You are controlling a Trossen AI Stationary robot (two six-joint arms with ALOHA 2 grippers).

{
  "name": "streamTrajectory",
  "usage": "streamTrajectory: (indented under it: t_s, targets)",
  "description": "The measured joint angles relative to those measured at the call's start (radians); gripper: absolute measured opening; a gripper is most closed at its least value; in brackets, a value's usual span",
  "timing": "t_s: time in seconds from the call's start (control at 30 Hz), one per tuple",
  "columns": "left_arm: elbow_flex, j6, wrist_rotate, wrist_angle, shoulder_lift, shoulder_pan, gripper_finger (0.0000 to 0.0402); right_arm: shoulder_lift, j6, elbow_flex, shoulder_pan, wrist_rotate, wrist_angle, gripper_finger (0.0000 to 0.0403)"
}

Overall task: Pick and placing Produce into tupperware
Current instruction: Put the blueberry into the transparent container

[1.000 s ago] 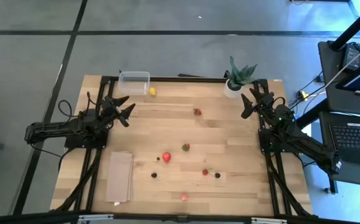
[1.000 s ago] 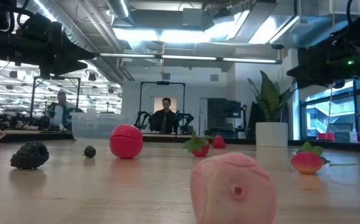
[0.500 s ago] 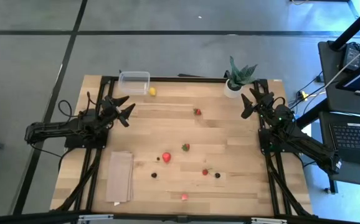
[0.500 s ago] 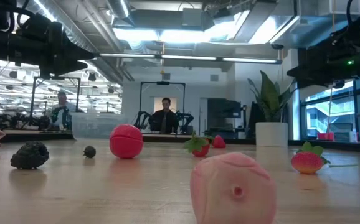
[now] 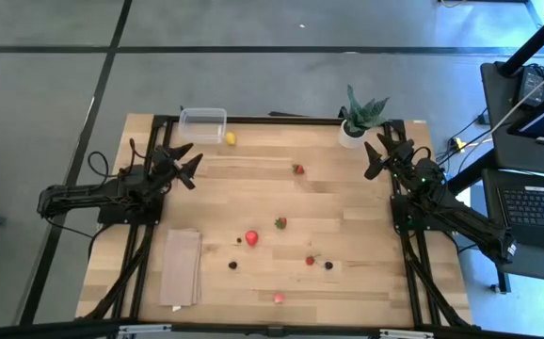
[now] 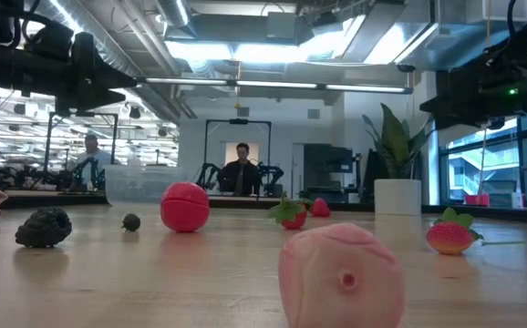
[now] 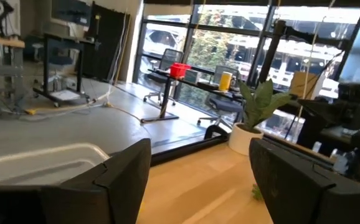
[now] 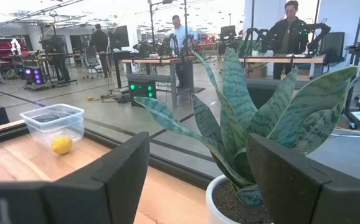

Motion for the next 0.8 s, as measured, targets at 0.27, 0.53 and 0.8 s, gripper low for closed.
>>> streamTrajectory:
  t_s: [0.27,0.53,0.8]
  targets:
    - [0.0,-0.004,0.052,0.012,0.0,0.0,0.0263,0.0,0.002,0.0,0.0,0.0,0.0,0.0269]
    - [0.112,0.087,0.209,-0.035,0.096,0.0,0.0263,0.0,0.089,0.0,0.0,0.0,0.0,0.0269]
    - [0.478,0.315,0.375,-0.332,0.475,-0.011,0.0263,0.0,0.108,0.0,0.0,0.0,0.0,0.0269]
